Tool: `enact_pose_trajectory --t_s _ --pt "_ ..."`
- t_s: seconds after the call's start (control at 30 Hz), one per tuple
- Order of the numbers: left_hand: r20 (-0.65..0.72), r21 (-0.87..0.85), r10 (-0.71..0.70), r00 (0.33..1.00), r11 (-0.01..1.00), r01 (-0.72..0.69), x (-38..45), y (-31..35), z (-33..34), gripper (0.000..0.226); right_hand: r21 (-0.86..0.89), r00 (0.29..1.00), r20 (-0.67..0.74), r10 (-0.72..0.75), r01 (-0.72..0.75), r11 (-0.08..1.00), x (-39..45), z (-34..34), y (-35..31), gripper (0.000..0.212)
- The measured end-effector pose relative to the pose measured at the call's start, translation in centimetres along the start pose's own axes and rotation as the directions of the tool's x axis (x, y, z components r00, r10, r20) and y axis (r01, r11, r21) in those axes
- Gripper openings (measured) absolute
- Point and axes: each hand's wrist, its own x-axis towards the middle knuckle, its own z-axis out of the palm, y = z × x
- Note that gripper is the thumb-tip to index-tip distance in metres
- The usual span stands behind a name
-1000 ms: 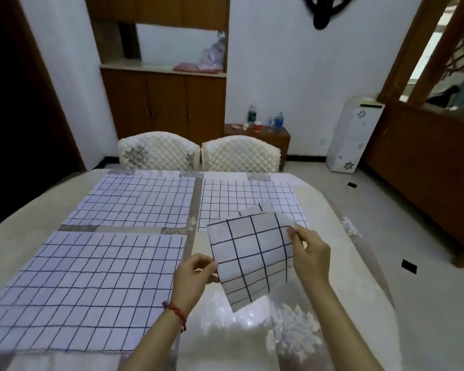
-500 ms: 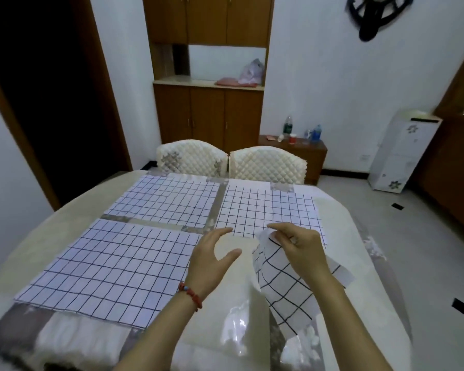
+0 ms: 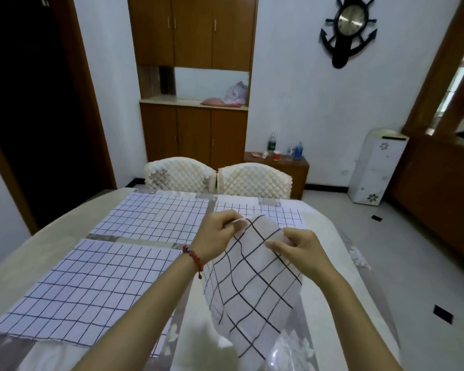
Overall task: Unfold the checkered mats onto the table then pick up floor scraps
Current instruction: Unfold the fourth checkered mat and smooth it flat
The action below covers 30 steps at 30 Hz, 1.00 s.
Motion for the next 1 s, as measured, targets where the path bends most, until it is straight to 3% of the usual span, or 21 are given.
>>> enact_pose_trajectory --t_s 0.1,0.17,0.23,0.33,0.43,0.57,0.63,0.8,1.0 --pt "-0.046 0.031 0.055 0.997 0.998 -0.053 1.7 1.1 -2.1 0.016 0.018 0.953 0.233 0.193 -0.203 0.979 -0.7 -1.8 1.3 0.021" --pt "-0.080 0.073 0.071 0.994 0.995 -0.066 3.0 1.7 -3.7 0.017 0.002 0.897 0.371 0.241 -0.260 0.966 -1.3 -2.6 2.2 0.012" --pt "-0.122 0.097 0.073 0.990 0.993 -0.061 4.1 2.3 -5.1 0.024 -0.025 0.856 0.435 0.280 -0.299 0.954 -1.9 -3.0 3.1 0.006" --pt "-0.195 0.118 0.079 0.978 0.991 -0.057 5.3 3.0 -6.6 0.026 -0.030 0.820 0.468 0.330 -0.358 0.933 -2.6 -2.8 4.4 0.015" --pt "-0.242 0.110 0.078 0.967 0.993 -0.052 5.9 3.4 -7.5 0.015 -0.028 0.829 0.424 0.365 -0.391 0.920 -3.3 -1.9 5.1 0.029" --pt "-0.305 0.115 0.062 0.950 0.993 -0.028 5.9 3.0 -8.7 0.013 -0.019 0.850 0.359 0.385 -0.406 0.914 -3.8 -2.3 5.2 0.013" --pt "-0.345 0.121 0.033 0.938 0.993 0.009 5.6 2.2 -9.2 0.017 -0.031 0.868 0.286 0.406 -0.415 0.909 -3.8 -3.6 5.2 0.018" --pt "-0.383 0.125 -0.079 0.921 0.983 0.136 4.2 -1.2 -9.2 0.027 -0.085 0.905 0.078 0.418 -0.412 0.907 -2.5 -8.0 5.5 0.011" --pt "-0.355 0.050 -0.281 0.892 0.947 0.318 2.3 -7.5 -5.9 0.042 -0.197 0.867 0.057 0.494 -0.476 0.857 1.5 -10.2 7.9 0.010"
